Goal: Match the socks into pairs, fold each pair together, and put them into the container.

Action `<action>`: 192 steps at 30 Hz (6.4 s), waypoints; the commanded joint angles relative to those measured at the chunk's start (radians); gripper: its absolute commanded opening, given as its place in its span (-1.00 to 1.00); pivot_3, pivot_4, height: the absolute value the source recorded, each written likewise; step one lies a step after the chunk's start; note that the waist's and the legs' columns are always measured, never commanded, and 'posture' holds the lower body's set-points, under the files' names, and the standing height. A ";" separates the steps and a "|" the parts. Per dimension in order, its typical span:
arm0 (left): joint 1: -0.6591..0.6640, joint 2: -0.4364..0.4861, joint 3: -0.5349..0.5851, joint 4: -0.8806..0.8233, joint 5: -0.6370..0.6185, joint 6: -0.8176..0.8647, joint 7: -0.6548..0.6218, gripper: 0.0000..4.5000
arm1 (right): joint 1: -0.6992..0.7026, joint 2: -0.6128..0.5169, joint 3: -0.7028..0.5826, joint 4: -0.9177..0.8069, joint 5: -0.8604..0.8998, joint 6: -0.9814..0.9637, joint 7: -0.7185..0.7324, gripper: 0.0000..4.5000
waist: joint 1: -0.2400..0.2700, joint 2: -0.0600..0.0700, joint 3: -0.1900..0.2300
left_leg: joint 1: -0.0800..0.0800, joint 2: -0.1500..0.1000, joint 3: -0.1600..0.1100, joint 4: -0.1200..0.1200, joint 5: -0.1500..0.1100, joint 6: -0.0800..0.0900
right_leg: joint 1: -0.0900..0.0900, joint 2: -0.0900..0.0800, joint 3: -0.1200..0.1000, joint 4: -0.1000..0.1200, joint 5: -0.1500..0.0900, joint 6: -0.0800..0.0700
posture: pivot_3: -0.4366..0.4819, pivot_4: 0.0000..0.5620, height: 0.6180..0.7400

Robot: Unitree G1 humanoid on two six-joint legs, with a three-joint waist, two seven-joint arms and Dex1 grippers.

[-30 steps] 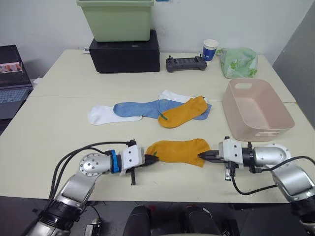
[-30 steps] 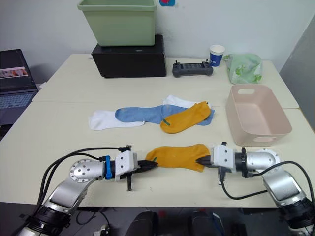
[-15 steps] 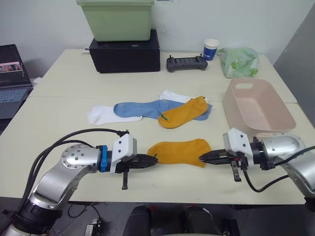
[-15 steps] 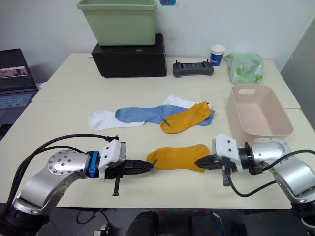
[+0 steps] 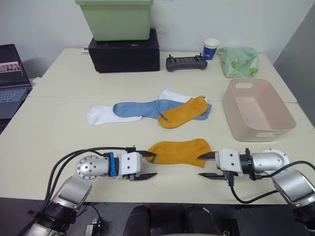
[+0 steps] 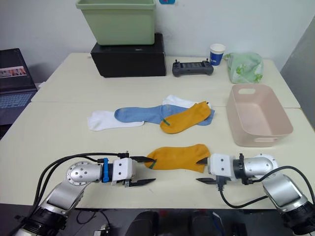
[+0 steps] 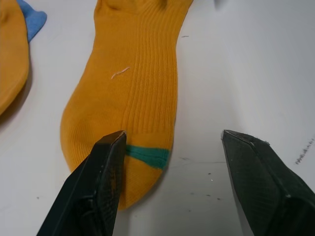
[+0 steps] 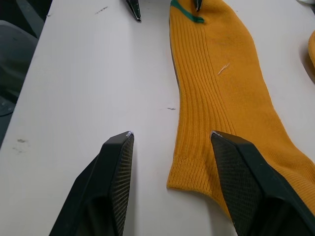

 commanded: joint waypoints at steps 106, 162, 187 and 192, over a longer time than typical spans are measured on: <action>-0.146 -0.115 0.068 -0.131 -0.208 0.453 0.035 -0.44 | -0.144 0.240 -0.043 0.034 0.088 0.140 -0.091 -0.98 | -0.001 -0.001 0.006 | -0.013 0.000 -0.002 0.005 0.002 0.002 | -0.013 0.000 -0.002 0.004 0.006 0.002 | -0.05 -0.47 1.00; 0.115 -0.083 0.466 -0.041 -0.241 0.337 0.339 -0.04 | 0.081 0.169 -0.344 0.055 0.108 0.090 -0.379 0.03 | -0.003 0.002 0.002 | 0.001 0.000 0.001 0.001 0.002 0.002 | 0.001 0.000 0.002 0.000 0.005 0.005 | -0.05 -0.47 1.00; -0.254 -0.279 0.197 0.067 -0.199 0.582 0.419 0.98 | -0.041 0.241 -0.206 0.069 0.027 0.117 -0.418 1.00 | -0.002 0.002 0.002 | -0.001 -0.002 0.001 0.003 0.002 0.003 | 0.000 0.000 0.002 0.000 0.007 0.005 | -0.05 -0.47 1.00; -0.378 -0.354 0.118 0.227 -0.137 0.623 0.443 0.98 | -0.038 0.257 -0.205 0.047 0.018 0.131 -0.436 1.00 | -0.003 0.002 0.002 | -0.004 -0.001 0.001 0.002 0.002 0.002 | -0.005 0.001 0.002 0.000 0.007 0.005 | -0.05 -0.47 1.00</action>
